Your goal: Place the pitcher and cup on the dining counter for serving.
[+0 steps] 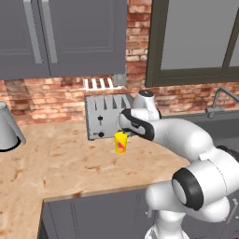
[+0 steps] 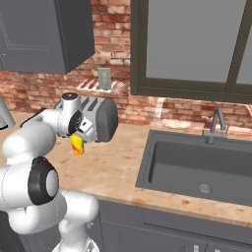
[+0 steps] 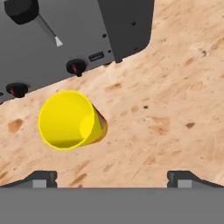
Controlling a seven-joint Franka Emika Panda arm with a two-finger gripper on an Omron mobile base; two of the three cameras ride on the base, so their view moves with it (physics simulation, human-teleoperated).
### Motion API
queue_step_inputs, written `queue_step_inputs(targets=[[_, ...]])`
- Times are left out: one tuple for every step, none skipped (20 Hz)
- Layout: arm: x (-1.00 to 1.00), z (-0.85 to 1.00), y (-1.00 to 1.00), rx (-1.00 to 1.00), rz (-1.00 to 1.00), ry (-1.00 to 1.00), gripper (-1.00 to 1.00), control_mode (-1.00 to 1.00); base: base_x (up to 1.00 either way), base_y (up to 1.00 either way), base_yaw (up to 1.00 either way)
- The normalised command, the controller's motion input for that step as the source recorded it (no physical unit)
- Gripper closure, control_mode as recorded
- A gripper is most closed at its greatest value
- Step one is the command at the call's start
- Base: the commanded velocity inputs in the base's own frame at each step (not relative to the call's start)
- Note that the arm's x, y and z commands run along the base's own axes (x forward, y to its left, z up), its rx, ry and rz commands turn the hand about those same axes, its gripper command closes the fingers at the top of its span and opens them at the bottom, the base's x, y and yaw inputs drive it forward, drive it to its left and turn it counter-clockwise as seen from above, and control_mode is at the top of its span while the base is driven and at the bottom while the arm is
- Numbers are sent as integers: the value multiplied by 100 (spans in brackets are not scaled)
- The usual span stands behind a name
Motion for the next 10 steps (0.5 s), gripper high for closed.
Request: queue_step_inputs(targets=[[20,-15,0,0,0,0,-100,-100,0,0,0],[16,-24,0,0,0,0,-100,-100,0,0,0],[6,-35,0,0,0,0,-100,-100,0,0,0],[0,-54,0,-2,0,0,-100,-100,0,0,0],[0,-68,0,-3,0,0,-100,-100,0,0,0],[0,-71,0,-5,0,1,-100,-100,0,0,0],[0,-64,0,-5,0,0,-100,-100,0,0,0],[0,-56,0,-4,0,0,-100,-100,0,0,0],[0,-51,0,-3,0,0,-100,-100,0,0,0],[7,-43,0,-2,0,0,-100,-100,0,0,0]])
